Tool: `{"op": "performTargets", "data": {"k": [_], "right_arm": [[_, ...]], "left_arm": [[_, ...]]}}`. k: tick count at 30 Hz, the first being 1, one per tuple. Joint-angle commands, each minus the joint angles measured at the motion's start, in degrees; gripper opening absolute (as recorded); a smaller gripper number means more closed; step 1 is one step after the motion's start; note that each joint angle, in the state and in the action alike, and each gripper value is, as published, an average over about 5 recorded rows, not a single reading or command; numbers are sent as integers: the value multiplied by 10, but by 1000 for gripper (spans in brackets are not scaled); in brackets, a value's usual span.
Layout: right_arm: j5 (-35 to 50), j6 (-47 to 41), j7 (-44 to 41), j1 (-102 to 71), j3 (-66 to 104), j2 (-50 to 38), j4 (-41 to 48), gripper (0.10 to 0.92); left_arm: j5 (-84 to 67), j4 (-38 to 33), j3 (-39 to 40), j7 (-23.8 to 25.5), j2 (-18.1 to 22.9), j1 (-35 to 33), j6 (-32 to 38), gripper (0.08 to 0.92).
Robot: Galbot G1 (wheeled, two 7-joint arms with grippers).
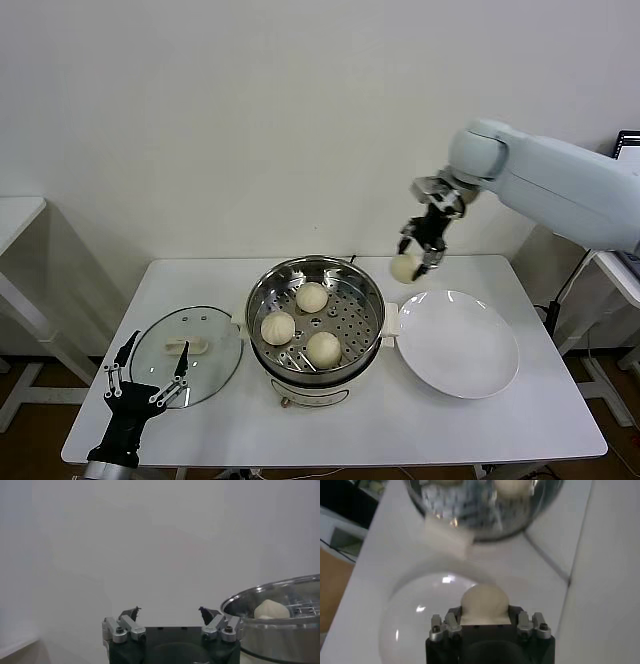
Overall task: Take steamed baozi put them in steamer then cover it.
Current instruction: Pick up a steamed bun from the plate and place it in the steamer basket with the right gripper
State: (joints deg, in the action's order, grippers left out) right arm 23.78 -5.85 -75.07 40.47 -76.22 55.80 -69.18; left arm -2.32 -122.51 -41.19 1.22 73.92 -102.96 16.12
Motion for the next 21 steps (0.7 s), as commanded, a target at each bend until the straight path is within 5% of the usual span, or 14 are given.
{"op": "performTargets", "data": {"k": [1,21], "right_arm": [[87,-53,49,81,-98,94,-81,656],[15,-72,91,-11,-102,117,-59,653]], "left_arm": [[-1,2,-7,-1,-4,-1,2,823],[-2,1,-9,-3,-1,0,5,823]]}}
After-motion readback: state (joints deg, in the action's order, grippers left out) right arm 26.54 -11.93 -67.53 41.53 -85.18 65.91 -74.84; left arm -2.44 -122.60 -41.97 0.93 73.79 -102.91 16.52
